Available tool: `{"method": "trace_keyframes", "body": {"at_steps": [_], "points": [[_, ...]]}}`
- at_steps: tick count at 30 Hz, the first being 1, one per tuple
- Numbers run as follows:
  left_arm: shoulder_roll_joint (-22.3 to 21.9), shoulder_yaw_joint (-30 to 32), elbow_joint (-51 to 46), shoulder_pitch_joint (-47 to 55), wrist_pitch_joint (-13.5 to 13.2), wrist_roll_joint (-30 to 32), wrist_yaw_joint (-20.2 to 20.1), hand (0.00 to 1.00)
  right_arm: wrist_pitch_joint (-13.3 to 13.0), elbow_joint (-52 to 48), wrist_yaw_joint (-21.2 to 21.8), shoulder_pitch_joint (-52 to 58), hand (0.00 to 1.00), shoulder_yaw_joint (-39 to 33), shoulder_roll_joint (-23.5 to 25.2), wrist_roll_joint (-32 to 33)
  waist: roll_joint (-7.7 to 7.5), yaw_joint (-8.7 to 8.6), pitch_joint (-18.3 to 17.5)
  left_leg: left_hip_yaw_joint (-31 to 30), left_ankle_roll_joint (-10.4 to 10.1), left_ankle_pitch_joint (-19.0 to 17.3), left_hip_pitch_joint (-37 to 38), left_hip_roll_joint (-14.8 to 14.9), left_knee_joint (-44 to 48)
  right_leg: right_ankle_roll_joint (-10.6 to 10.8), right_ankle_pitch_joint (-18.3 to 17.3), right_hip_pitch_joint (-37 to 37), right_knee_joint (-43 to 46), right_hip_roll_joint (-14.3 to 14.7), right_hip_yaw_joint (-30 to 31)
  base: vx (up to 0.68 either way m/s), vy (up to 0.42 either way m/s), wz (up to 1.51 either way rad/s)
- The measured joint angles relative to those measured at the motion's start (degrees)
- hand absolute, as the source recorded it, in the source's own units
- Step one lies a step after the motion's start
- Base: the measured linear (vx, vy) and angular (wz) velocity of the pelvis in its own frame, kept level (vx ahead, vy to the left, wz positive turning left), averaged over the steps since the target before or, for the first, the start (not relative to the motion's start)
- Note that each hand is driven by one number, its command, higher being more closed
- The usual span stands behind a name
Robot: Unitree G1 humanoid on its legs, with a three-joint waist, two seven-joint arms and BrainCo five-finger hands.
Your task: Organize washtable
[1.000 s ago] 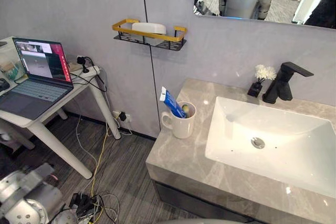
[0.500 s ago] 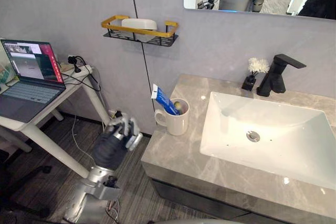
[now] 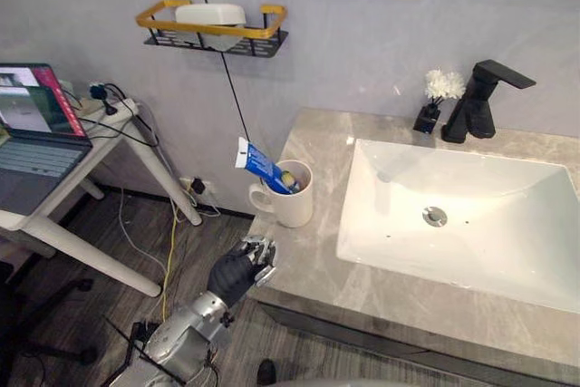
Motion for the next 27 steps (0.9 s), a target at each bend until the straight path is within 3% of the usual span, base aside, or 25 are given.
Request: {"method": "trace_keyframes", "body": {"at_steps": [4, 12, 27], "points": [[-3.1, 0.1, 2.7, -1.9, 0.0, 3.9, 1.0, 1.0, 0.1, 0.0, 0.0, -0.4, 0.0, 1.3, 0.3, 0.0, -1.43, 0.07, 0.8, 0.6, 0.0, 0.0, 0.0, 0.0, 0.3, -0.3, 0.2, 0.2, -0.7, 0.0, 0.3, 0.05, -0.01, -0.04], [-9.0, 0.0, 5.8, -4.2, 0.1, 7.9, 1.2, 1.0, 0.6, 0.0, 0.1, -0.7, 0.0, 2.0, 0.3, 0.0, -1.31, -0.01, 0.8, 1.9, 0.0, 0.0, 1.1, 0.0, -0.1, -0.3, 0.2, 0.9, -0.9, 0.0, 1.1, 0.01, -0.009, -0.05], [-11.2, -1.2, 9.6, -9.0, 0.5, 9.9, 1.1, 1.0, 1.6, -0.2, 0.1, -0.8, 0.0, 2.1, 0.9, 0.0, -2.54, -0.04, 0.7, 2.0, 0.0, 0.0, 1.0, 0.1, -0.1, 0.0, 0.4, 1.1, -1.6, 0.1, 1.2, -0.01, -0.001, 0.0]]}}
